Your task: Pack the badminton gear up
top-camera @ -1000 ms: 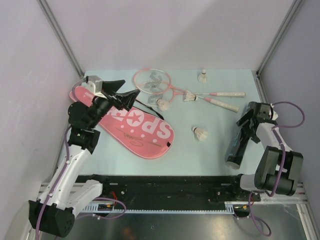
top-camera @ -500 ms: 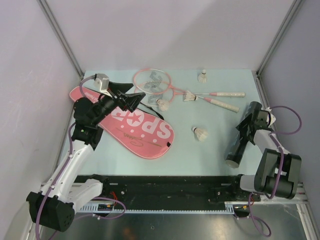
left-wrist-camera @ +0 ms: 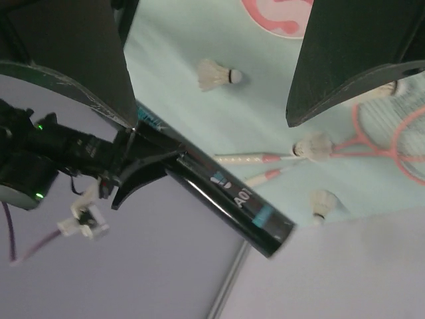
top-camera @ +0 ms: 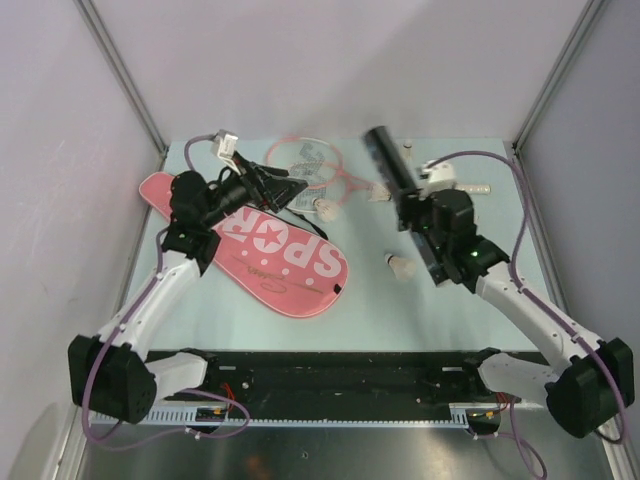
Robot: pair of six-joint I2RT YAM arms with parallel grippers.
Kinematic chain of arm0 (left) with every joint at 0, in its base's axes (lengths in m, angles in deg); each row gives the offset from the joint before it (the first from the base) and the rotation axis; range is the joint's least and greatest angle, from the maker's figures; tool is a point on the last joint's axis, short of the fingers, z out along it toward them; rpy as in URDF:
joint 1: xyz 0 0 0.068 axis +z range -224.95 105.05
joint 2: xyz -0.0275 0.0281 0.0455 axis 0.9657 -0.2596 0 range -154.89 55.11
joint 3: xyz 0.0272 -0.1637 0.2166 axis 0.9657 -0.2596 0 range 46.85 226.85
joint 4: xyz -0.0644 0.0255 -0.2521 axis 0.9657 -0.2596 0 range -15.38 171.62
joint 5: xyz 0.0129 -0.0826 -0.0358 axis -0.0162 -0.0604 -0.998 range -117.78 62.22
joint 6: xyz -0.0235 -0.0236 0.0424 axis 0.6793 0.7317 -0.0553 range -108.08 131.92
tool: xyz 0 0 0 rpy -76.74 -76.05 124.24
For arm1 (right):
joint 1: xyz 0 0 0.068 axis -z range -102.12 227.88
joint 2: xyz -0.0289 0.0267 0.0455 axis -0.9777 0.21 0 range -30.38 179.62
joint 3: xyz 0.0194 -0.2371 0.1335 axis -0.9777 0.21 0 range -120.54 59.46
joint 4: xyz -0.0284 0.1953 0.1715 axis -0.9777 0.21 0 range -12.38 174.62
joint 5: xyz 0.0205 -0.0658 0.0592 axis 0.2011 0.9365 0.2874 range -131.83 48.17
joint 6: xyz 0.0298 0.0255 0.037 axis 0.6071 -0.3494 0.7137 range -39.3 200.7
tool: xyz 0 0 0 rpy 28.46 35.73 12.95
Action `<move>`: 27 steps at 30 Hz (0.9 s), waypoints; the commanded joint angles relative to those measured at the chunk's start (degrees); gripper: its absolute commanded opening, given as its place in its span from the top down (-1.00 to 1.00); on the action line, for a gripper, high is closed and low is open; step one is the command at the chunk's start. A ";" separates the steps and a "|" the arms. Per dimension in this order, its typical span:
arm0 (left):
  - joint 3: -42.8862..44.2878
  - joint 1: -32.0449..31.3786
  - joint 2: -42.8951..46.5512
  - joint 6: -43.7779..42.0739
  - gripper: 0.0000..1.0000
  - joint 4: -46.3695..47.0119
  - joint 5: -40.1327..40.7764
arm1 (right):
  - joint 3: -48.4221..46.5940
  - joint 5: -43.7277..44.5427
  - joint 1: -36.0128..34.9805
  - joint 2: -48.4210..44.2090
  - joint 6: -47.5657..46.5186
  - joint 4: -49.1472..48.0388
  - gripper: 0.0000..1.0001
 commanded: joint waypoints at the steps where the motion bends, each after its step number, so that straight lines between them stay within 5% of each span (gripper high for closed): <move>1: 1.73 -1.71 -3.27 10.28 -0.99 2.12 -2.19 | -5.26 -4.97 -11.04 2.20 -10.95 -9.20 0.49; 6: -1.88 -2.51 -4.24 17.58 -0.99 5.46 1.33 | -8.42 -6.48 -21.59 5.46 -15.08 -12.81 0.53; 10: -1.53 -2.42 -2.41 14.70 -0.99 5.46 -0.86 | -13.34 -4.46 -24.76 9.50 -17.89 -9.74 0.56; 12: 0.40 -2.16 0.57 5.58 -1.00 4.59 -3.23 | -13.70 -4.63 -25.29 10.82 -20.26 -6.76 0.59; 16: 9.27 -2.16 4.80 -21.62 -1.00 -18.73 1.67 | -13.88 -8.14 -25.29 10.74 -29.56 2.03 0.62; 19: 11.73 -2.16 3.15 -34.91 -1.00 -29.11 -2.08 | -13.88 -12.79 -25.47 9.51 -34.14 8.97 0.64; 27: 11.57 -2.68 -2.40 -52.63 -1.00 -41.12 -23.79 | -13.97 -28.70 -25.64 1.69 -40.22 22.25 0.78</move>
